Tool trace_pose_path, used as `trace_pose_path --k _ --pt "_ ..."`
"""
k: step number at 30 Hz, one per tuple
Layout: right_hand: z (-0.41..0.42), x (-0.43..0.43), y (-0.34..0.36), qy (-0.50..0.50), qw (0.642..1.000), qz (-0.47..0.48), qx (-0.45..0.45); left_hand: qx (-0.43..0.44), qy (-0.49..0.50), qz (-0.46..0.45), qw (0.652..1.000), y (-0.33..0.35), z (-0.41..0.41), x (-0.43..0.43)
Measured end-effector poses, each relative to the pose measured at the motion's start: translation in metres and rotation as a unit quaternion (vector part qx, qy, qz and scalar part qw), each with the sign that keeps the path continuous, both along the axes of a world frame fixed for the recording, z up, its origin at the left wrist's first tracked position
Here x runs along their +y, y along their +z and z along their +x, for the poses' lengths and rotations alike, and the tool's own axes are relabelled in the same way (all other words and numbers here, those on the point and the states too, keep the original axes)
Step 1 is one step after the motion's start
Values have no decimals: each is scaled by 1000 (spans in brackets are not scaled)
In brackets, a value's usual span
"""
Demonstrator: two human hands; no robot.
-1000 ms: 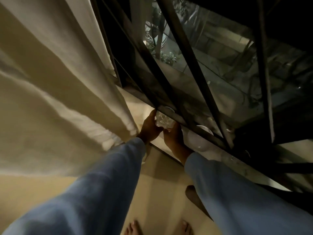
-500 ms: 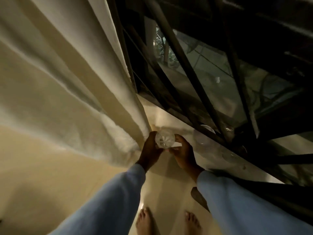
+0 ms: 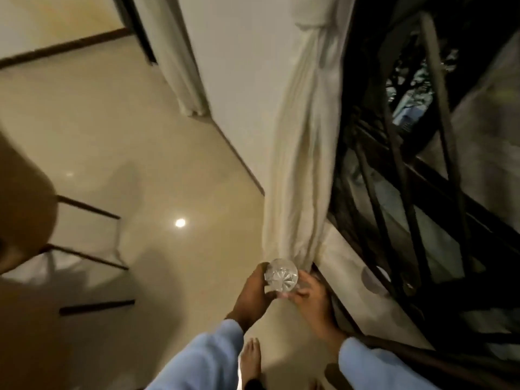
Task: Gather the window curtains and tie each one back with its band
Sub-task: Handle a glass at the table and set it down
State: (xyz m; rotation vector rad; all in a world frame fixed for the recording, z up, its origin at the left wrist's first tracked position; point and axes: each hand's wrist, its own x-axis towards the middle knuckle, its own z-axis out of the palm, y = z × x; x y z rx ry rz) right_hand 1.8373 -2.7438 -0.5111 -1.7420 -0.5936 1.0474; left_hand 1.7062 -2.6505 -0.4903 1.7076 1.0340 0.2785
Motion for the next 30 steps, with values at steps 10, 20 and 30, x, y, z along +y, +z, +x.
trace_pose_path --k 10,20,30 --pt "-112 70 115 207 967 124 -82 16 202 80 976 133 -163 17" --pt "-247 197 202 289 932 215 -45 44 302 174 936 227 -293 105" --pt "-353 305 257 381 888 257 -27 84 363 259 891 278 -406 175"
